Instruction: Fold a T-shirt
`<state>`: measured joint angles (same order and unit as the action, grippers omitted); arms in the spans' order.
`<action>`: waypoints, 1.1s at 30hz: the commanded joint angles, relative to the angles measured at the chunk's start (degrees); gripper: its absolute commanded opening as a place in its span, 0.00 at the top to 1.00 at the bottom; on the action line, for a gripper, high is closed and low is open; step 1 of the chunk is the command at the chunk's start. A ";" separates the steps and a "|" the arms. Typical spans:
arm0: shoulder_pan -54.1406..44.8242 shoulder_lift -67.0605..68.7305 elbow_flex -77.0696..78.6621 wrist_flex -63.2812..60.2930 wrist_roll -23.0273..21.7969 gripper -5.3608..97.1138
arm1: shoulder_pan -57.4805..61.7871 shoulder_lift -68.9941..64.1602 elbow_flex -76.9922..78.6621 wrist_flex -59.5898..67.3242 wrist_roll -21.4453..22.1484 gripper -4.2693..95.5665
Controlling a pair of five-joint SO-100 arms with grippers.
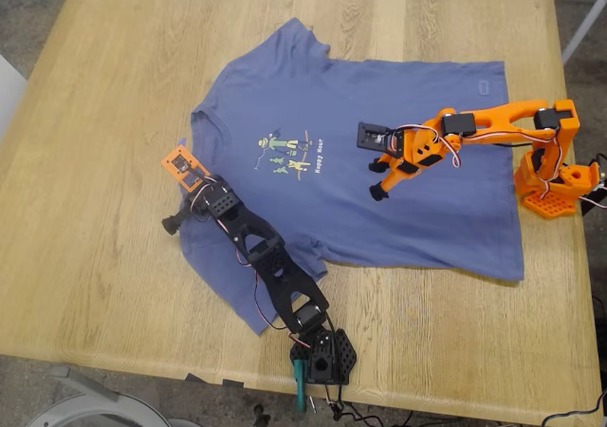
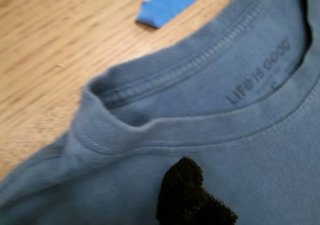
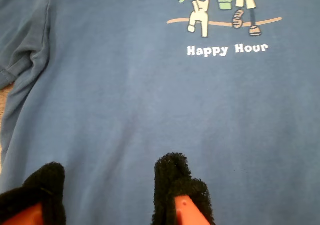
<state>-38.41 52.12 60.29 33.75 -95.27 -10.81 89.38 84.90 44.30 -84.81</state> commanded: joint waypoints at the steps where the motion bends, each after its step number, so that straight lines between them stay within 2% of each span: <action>1: 1.32 1.58 -5.71 0.44 -0.09 0.22 | 0.35 0.35 -0.26 -0.79 0.35 0.68; 9: 3.78 -2.29 -5.98 0.79 -0.35 0.23 | 0.53 0.53 0.70 -1.32 0.70 0.68; 23: -1.05 -8.09 -7.47 0.18 1.05 0.22 | -0.26 1.41 3.96 -3.87 1.76 0.70; 33: -2.90 -8.70 -6.50 1.58 -0.79 0.25 | -1.93 1.41 8.61 -8.61 3.25 0.70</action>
<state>-39.81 43.51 54.84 34.54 -95.01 -12.48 89.38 93.69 36.91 -82.00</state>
